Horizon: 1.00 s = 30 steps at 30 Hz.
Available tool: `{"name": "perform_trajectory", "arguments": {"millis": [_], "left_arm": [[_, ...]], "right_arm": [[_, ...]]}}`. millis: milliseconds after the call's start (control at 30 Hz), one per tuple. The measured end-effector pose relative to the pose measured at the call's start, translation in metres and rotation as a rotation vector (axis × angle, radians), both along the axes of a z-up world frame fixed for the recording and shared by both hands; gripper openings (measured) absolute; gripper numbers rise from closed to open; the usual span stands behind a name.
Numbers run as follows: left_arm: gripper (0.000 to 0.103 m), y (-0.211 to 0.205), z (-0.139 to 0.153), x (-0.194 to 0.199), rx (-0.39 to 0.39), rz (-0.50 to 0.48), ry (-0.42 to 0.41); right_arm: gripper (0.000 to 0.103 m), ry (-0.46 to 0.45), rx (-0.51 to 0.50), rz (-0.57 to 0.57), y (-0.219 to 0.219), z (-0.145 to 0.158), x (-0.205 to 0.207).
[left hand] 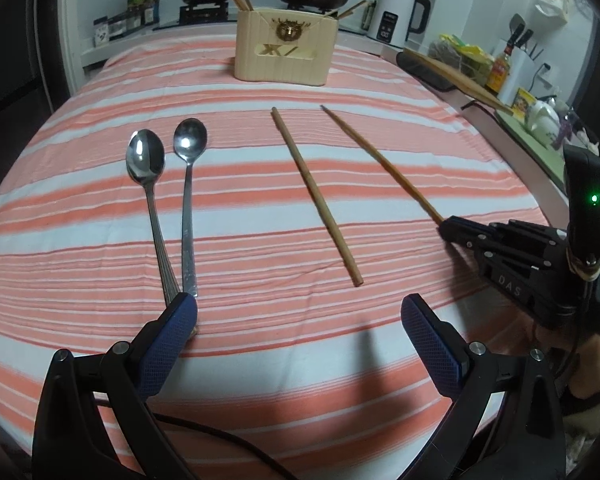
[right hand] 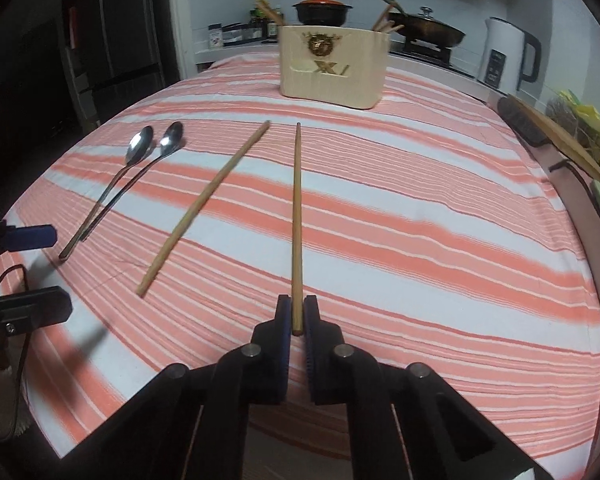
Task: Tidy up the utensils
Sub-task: 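Close the left tool on a chopstick while the right tool grasps the other chopstick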
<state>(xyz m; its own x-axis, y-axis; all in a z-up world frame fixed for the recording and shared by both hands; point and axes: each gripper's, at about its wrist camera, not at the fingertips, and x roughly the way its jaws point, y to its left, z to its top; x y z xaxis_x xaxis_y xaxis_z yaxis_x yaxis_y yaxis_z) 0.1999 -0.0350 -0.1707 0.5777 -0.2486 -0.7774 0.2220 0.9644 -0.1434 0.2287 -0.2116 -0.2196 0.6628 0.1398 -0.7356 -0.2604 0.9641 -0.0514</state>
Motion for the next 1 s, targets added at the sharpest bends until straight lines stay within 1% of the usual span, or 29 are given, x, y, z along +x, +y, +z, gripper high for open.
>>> {"name": "perform_trajectory", "arguments": {"millis": [33,133,200,300,367,433,467,500,567,633,667,700,733,800,933,1000], "left_arm": [[0.102,-0.002,-0.001,0.001,0.001,-0.002,0.0],[0.1,-0.01,-0.004,0.007,0.014,-0.011,0.004],[0.093,-0.02,-0.009,0.013,0.036,-0.025,0.011],[0.086,-0.037,-0.018,0.023,0.092,-0.037,0.023],[0.074,-0.046,-0.024,0.029,0.127,-0.038,0.04],[0.063,-0.05,-0.023,0.028,0.155,-0.035,0.016],[0.056,-0.051,-0.022,0.028,0.157,-0.041,0.012],[0.051,-0.052,-0.022,0.027,0.162,-0.042,0.009],[0.051,-0.051,-0.021,0.026,0.166,-0.044,0.009],[0.054,-0.046,-0.021,0.026,0.155,-0.036,0.019],[0.058,-0.043,-0.021,0.026,0.145,-0.032,0.025],[0.064,-0.039,-0.021,0.026,0.139,-0.027,0.03],[0.067,-0.036,-0.022,0.025,0.133,-0.024,0.035],[0.069,-0.033,-0.022,0.024,0.125,-0.023,0.035],[0.068,-0.038,-0.023,0.021,0.146,-0.026,0.018],[0.064,-0.041,-0.023,0.021,0.148,-0.027,0.009]], "right_arm": [[0.006,-0.005,-0.003,-0.041,-0.008,0.0,0.0],[0.006,-0.015,-0.027,-0.116,-0.028,0.001,-0.005],[0.006,-0.015,-0.025,-0.13,-0.036,0.002,-0.008],[0.006,-0.022,-0.028,-0.133,-0.041,0.002,-0.013],[0.006,-0.026,-0.015,-0.134,-0.042,0.002,-0.014],[0.006,-0.027,-0.012,-0.132,-0.042,0.001,-0.014],[0.006,-0.028,-0.015,-0.13,-0.042,0.001,-0.014],[0.006,-0.029,-0.019,-0.126,-0.042,0.001,-0.014],[0.006,-0.032,-0.019,-0.12,-0.042,0.001,-0.013],[0.007,-0.034,-0.011,-0.115,-0.043,0.001,-0.013],[0.009,-0.035,-0.002,-0.11,-0.044,0.001,-0.013],[0.014,-0.035,0.006,-0.104,-0.044,0.001,-0.014],[0.018,-0.034,0.012,-0.098,-0.044,0.001,-0.014],[0.038,-0.035,0.016,-0.096,-0.045,0.001,-0.014],[0.039,-0.025,0.021,-0.091,-0.046,0.0,-0.013],[0.039,-0.022,0.011,-0.086,-0.044,-0.001,-0.012]]}}
